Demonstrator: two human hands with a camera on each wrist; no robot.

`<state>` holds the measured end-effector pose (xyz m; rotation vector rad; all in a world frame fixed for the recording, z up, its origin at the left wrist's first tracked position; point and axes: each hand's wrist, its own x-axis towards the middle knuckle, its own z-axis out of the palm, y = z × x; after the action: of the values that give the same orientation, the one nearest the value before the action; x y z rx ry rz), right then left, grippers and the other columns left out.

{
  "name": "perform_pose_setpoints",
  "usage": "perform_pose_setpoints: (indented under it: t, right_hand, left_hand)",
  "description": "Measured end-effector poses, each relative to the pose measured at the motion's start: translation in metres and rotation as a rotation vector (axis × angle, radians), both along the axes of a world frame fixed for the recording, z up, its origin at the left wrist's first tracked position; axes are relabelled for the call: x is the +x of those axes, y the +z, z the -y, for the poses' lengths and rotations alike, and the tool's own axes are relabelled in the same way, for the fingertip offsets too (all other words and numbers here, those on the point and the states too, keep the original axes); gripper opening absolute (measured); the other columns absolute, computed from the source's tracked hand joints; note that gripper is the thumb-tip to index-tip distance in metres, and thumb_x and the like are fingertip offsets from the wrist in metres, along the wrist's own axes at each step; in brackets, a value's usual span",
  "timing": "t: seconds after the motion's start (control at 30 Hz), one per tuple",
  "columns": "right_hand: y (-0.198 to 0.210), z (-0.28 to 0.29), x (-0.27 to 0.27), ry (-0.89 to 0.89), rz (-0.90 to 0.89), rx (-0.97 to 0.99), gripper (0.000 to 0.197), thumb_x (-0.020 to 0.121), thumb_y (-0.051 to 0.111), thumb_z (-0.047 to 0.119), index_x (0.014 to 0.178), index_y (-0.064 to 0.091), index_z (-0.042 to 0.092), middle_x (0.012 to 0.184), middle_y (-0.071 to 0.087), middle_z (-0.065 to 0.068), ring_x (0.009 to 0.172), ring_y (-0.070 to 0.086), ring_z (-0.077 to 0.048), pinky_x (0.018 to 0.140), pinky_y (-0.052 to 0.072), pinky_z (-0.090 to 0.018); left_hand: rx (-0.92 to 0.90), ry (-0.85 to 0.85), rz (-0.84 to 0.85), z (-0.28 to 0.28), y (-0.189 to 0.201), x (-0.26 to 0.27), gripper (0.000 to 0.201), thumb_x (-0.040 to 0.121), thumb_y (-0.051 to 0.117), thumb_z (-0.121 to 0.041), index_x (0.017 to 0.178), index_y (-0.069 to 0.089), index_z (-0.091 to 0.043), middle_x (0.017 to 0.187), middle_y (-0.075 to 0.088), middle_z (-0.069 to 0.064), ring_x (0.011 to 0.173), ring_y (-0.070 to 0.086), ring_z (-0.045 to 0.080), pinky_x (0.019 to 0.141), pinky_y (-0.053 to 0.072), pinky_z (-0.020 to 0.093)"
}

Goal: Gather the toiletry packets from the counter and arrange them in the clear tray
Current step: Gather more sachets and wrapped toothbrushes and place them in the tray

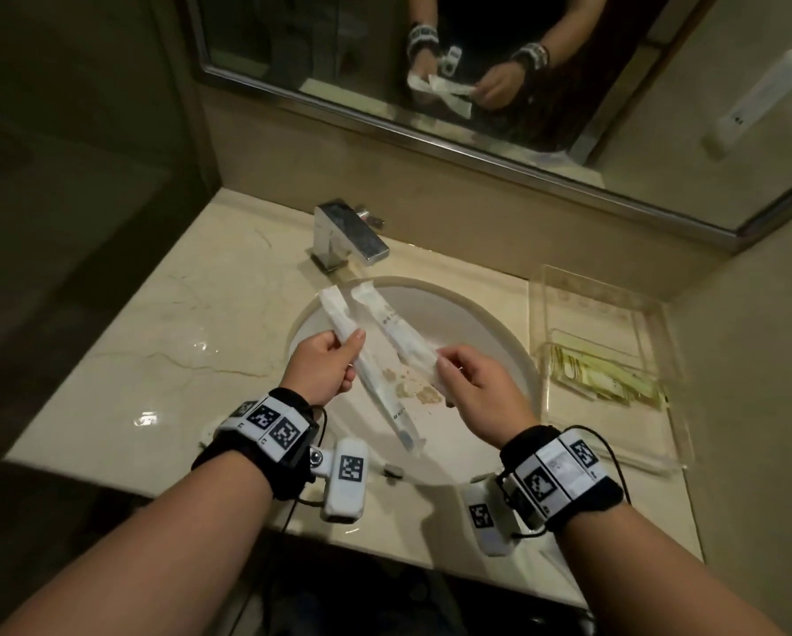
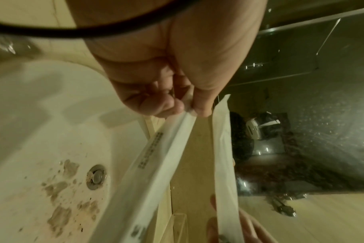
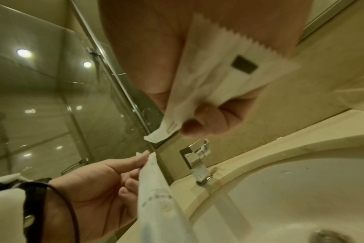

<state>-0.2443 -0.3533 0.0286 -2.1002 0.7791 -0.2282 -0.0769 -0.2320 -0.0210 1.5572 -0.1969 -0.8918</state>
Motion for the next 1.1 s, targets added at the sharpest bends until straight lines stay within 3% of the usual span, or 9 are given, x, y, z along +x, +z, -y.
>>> perform_pose_setpoints:
  t: [0.1, 0.2, 0.27, 0.37, 0.5, 0.63, 0.9, 1.03, 1.1]
  right_hand:
    - [0.004, -0.003, 0.013, 0.144, -0.013, -0.012, 0.020, 0.097, 0.052, 0.021, 0.111, 0.065, 0.021, 0.097, 0.070, 0.006, 0.086, 0.064, -0.010, 0.077, 0.050, -0.025]
    - [0.011, -0.003, 0.027, 0.267, -0.049, -0.027, 0.019, 0.095, 0.056, 0.016, 0.106, 0.066, 0.027, 0.104, 0.069, 0.004, 0.092, 0.063, -0.010, 0.083, 0.051, -0.029]
    - [0.017, -0.002, 0.037, 0.368, -0.079, -0.064, 0.019, 0.094, 0.057, 0.013, 0.100, 0.065, 0.030, 0.107, 0.068, 0.002, 0.098, 0.063, -0.014, 0.089, 0.051, -0.037]
    - [0.024, 0.002, 0.056, 0.605, -0.089, -0.344, 0.015, 0.091, 0.061, 0.014, 0.098, 0.068, 0.024, 0.101, 0.067, 0.007, 0.101, 0.059, -0.015, 0.094, 0.044, -0.045]
    - [0.045, -0.016, 0.095, 0.882, -0.179, -0.727, 0.014, 0.087, 0.064, 0.023, 0.091, 0.070, 0.034, 0.102, 0.064, 0.015, 0.117, 0.049, -0.012, 0.107, 0.019, -0.051]
    - [0.051, -0.042, 0.128, 1.018, -0.087, -0.841, 0.014, 0.082, 0.072, 0.021, 0.090, 0.072, 0.032, 0.099, 0.066, 0.009, 0.112, 0.053, -0.019, 0.102, 0.025, -0.053]
    - [0.031, -0.058, 0.155, 0.907, 0.109, -0.625, 0.011, 0.075, 0.078, 0.015, 0.080, 0.069, 0.017, 0.109, 0.062, -0.004, 0.102, 0.059, -0.025, 0.090, 0.043, -0.049]
    - [0.022, -0.068, 0.159, 0.650, 0.073, -0.425, 0.044, 0.074, 0.080, 0.029, 0.110, 0.056, 0.021, 0.145, 0.036, -0.002, 0.133, 0.035, -0.018, 0.105, 0.038, -0.036]
    - [0.021, -0.082, 0.158, 0.408, -0.011, -0.262, 0.067, 0.071, 0.081, 0.035, 0.127, 0.044, 0.026, 0.145, 0.033, 0.004, 0.131, 0.039, -0.016, 0.100, 0.044, -0.034]
  left_hand:
    - [0.023, 0.048, -0.054, -0.020, 0.000, 0.018, 0.026, 0.093, 0.060, -0.032, 0.082, 0.059, -0.009, 0.057, 0.044, 0.002, 0.048, 0.039, 0.012, 0.046, 0.039, 0.021]
    - [0.022, 0.055, -0.092, -0.038, 0.004, 0.033, 0.025, 0.097, 0.054, -0.023, 0.077, 0.057, -0.008, 0.057, 0.041, 0.004, 0.043, 0.036, 0.011, 0.037, 0.034, 0.017]
    - [0.034, 0.008, -0.081, -0.050, 0.008, 0.041, 0.028, 0.097, 0.054, -0.027, 0.077, 0.055, -0.007, 0.056, 0.041, 0.005, 0.037, 0.036, 0.010, 0.035, 0.033, 0.017]
    - [0.016, -0.125, -0.133, -0.067, 0.014, 0.054, 0.031, 0.094, 0.058, -0.036, 0.078, 0.050, -0.010, 0.055, 0.040, 0.003, 0.038, 0.035, 0.009, 0.036, 0.032, 0.017]
    - [0.018, -0.270, -0.080, -0.076, 0.016, 0.063, 0.025, 0.092, 0.061, -0.033, 0.094, 0.053, -0.009, 0.056, 0.034, 0.004, 0.041, 0.031, 0.011, 0.039, 0.031, 0.019]
    - [-0.033, -0.316, -0.075, -0.077, 0.021, 0.057, 0.027, 0.096, 0.056, -0.028, 0.091, 0.058, -0.001, 0.047, 0.037, -0.002, 0.039, 0.031, 0.009, 0.038, 0.029, 0.018]
    - [-0.230, -0.248, -0.199, -0.098, 0.018, 0.067, 0.044, 0.077, 0.062, -0.036, 0.094, 0.057, 0.004, 0.046, 0.033, -0.002, 0.036, 0.026, 0.007, 0.037, 0.021, 0.017]
    - [-0.236, -0.216, -0.184, -0.109, 0.019, 0.072, 0.033, 0.080, 0.065, -0.031, 0.088, 0.062, 0.001, 0.047, 0.040, -0.002, 0.037, 0.030, 0.007, 0.038, 0.024, 0.017]
    - [-0.226, -0.151, -0.152, -0.112, 0.020, 0.074, 0.021, 0.088, 0.064, -0.023, 0.088, 0.066, -0.002, 0.048, 0.046, -0.001, 0.037, 0.033, 0.007, 0.036, 0.028, 0.016]
